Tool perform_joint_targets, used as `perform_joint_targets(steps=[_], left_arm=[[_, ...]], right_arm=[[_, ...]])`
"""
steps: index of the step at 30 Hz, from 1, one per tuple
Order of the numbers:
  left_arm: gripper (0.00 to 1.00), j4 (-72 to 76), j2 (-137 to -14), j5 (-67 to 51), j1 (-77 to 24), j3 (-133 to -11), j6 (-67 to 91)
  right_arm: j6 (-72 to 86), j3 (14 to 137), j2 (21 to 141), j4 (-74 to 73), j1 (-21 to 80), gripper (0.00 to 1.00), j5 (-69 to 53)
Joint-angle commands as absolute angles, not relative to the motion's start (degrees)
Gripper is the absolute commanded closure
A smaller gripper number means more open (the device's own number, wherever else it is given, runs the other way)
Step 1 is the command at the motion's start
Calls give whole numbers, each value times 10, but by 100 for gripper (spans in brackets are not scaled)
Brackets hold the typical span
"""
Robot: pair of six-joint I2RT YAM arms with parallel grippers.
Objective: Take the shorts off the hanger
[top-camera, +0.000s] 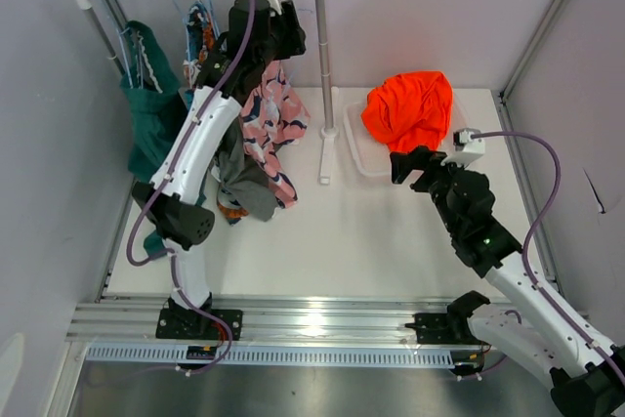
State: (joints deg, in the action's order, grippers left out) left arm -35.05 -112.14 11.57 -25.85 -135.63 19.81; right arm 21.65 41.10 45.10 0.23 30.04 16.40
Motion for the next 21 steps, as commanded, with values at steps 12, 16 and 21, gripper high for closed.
perform_joint_targets(steps=[12, 16, 21], left_arm=[[19, -383, -933, 110, -264, -1344, 185], [19, -394, -862, 163, -264, -1274, 164], [25, -402, -815, 241, -264, -1172, 146]], right_arm=[[223, 427, 414, -53, 381, 1, 247], [223, 425, 403, -55, 402, 1, 261], [227, 425, 410, -49, 421, 1, 268]])
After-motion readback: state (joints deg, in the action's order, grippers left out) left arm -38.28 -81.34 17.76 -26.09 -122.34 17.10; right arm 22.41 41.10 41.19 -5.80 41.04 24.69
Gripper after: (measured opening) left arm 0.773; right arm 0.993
